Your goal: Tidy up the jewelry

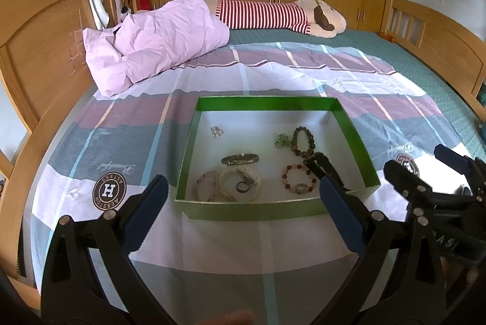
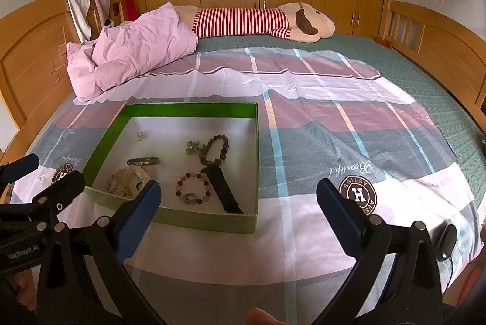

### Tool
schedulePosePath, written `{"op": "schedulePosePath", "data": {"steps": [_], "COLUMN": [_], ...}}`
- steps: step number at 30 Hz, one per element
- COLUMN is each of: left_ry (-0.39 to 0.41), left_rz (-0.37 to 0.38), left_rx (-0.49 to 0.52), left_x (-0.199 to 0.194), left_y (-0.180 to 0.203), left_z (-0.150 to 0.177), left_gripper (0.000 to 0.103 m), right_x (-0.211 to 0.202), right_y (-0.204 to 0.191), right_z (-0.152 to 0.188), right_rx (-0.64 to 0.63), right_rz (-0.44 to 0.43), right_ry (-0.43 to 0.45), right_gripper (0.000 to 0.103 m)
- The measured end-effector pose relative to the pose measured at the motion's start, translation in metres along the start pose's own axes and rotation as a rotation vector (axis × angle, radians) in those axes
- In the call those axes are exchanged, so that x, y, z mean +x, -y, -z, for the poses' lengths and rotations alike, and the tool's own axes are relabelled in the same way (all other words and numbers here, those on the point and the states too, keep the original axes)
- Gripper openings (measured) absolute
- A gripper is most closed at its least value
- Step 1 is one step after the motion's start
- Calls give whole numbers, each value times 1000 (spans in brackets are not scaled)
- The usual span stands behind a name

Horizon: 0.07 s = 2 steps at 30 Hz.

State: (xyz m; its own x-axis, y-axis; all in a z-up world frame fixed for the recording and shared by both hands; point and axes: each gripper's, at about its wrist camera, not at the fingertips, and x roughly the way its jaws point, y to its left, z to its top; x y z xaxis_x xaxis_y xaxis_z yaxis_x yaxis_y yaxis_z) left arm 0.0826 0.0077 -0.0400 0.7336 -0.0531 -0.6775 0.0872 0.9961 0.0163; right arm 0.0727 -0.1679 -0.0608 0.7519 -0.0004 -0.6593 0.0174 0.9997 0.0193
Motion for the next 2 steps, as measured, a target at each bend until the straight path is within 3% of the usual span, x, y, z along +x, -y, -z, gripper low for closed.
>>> {"op": "schedulePosePath", "data": {"steps": [2], "left_ry": [8], "left_rz": [-14], "left_rx": [7], "left_x": [1], "left_y": [-2], "left_z": [6], "left_gripper": [99], "right_x": [6], "right_y": [12], "right_z": [10], "right_rx": [-10], "right_rz": [19], "right_ry": [-25], "right_gripper": [100]}}
